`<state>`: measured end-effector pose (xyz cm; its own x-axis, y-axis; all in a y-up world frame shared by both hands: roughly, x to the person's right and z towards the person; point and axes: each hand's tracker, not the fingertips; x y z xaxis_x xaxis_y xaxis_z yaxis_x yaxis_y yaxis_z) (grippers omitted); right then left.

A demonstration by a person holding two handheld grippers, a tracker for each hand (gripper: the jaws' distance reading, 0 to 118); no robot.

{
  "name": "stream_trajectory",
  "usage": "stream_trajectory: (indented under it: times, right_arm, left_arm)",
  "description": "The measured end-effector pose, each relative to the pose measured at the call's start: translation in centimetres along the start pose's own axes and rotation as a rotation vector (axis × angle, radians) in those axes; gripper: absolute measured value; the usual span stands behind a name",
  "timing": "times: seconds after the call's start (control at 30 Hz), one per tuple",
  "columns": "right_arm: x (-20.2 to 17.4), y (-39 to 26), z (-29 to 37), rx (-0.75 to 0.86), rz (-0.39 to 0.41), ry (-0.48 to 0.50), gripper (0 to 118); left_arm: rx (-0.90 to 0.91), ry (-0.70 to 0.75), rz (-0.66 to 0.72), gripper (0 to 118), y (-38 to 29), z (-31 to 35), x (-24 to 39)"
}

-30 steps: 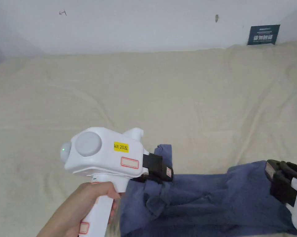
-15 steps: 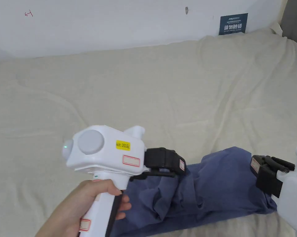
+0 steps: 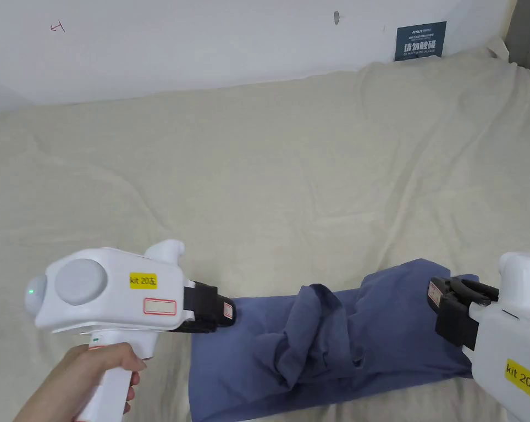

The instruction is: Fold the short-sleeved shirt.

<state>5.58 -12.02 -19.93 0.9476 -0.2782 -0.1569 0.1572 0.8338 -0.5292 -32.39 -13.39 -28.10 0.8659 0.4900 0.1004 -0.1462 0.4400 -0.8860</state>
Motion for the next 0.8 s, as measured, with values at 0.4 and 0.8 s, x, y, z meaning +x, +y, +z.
stream_trajectory:
  times: [0.4, 0.8]
  right_arm:
    - [2.0, -0.2, 0.0, -0.023, -0.048, 0.005, 0]
    - [2.5, -0.4, 0.5, -0.030, -0.038, -0.015, 0]
  left_arm:
    - [-0.195, -0.072, -0.075, 0, -1.4, -8.9, 3.8]
    - [-0.179, -0.262, -0.197, 0, -2.0, -7.5, 11.6]
